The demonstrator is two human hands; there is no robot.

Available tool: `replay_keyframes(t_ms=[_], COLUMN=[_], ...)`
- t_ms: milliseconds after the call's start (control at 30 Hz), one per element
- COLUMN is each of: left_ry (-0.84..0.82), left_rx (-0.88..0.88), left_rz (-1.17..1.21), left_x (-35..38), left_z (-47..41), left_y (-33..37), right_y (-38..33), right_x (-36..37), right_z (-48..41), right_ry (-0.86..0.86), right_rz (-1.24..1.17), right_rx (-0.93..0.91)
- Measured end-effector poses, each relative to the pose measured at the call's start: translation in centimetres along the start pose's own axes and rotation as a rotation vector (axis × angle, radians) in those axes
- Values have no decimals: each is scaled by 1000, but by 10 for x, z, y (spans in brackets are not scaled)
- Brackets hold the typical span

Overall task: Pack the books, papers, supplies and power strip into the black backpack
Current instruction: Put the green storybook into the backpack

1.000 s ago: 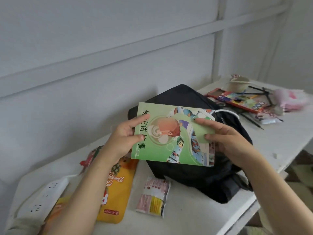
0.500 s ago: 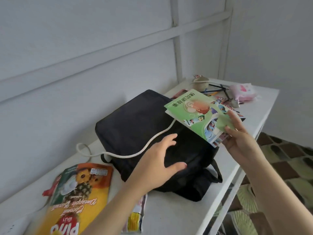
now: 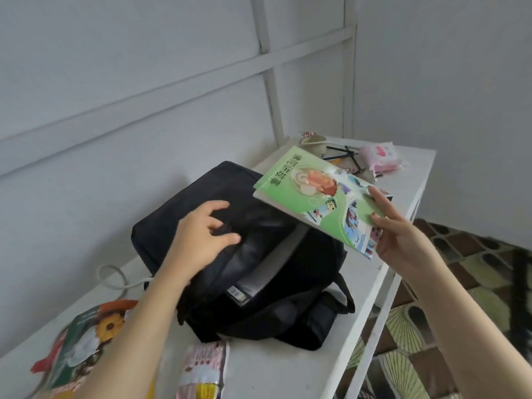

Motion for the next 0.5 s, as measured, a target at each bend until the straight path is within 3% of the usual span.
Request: replay_keyframes(t_ms=[167, 300, 500], left_ry=[131, 172, 204], left_rx=[-111, -117, 241], left_rz=[56, 17, -163], left_x=[-30, -34, -11], left_z=[-26, -33, -2], left_y=[-10, -14, -5], right_y=[-7, -5, 8], right_x=[-6, -6, 2], right_z=[2, -4, -14], right_ry=[-193, -213, -183], right_rz=[141, 280, 394], right_rx=[186, 191, 206])
Point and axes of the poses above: each hand's wrist, its own z-axis away from the middle knuckle, its own x-axis out of the palm, y = z × x, the point moved 1 cm from there along -z, towards the middle knuckle, and after that the axes turned 15 degrees about -x, right-handed, at the moved point
